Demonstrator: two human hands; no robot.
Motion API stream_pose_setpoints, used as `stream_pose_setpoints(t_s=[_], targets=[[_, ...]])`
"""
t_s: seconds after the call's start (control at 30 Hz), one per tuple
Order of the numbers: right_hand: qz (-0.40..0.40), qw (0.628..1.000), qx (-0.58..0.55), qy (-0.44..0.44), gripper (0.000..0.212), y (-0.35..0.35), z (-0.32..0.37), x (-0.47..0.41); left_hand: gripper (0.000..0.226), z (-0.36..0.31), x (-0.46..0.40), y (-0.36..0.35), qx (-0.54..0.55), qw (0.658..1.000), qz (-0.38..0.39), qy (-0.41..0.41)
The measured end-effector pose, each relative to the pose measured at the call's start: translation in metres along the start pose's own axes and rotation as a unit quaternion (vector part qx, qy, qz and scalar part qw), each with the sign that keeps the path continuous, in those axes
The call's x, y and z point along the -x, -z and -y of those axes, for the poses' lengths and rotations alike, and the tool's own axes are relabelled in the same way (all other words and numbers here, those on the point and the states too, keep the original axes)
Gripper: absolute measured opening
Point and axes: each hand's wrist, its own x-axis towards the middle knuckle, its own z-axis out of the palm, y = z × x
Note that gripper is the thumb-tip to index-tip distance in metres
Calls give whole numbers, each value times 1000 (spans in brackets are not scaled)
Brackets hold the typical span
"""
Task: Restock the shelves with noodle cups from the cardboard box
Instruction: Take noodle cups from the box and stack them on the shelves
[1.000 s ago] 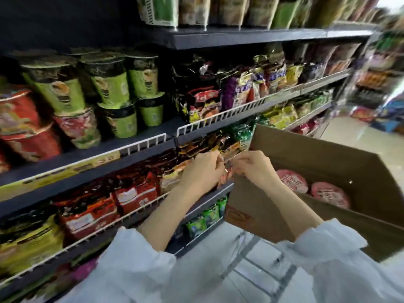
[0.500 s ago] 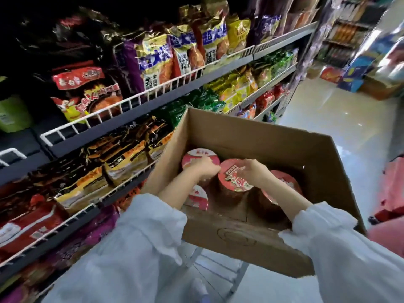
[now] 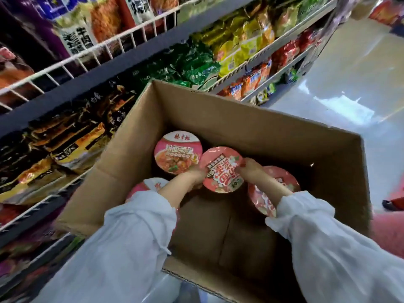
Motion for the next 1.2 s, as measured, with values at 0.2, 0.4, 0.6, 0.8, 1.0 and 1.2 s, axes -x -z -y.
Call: stream_pose_setpoints(t_s=[0.2,0.4,0.6,0.8,1.0,1.2], targets=[[-1,1000,-6,8,43,24,-5,-6,23,-9,21,-6,38,997,-10,70],[-42,996,-45,59,40,63,-11,16,32,-35,55,2,-22,988,-140,-63],[-51,989,-132,-48,83,92,-34,40,37,-65,67,-19,-94,965,-153,-193],[-72,939,-310,-130,76,78,-67,42,31,-65,46,-48,-133,972,-53,-187],[-109,853,-491,-137,84,60,-70,49,32,-68,33,-51,-20,987,-1,-158],[-126,813,-535,-190,74,55,-70,56,53,-54,19,-62,123,984,120,-54]])
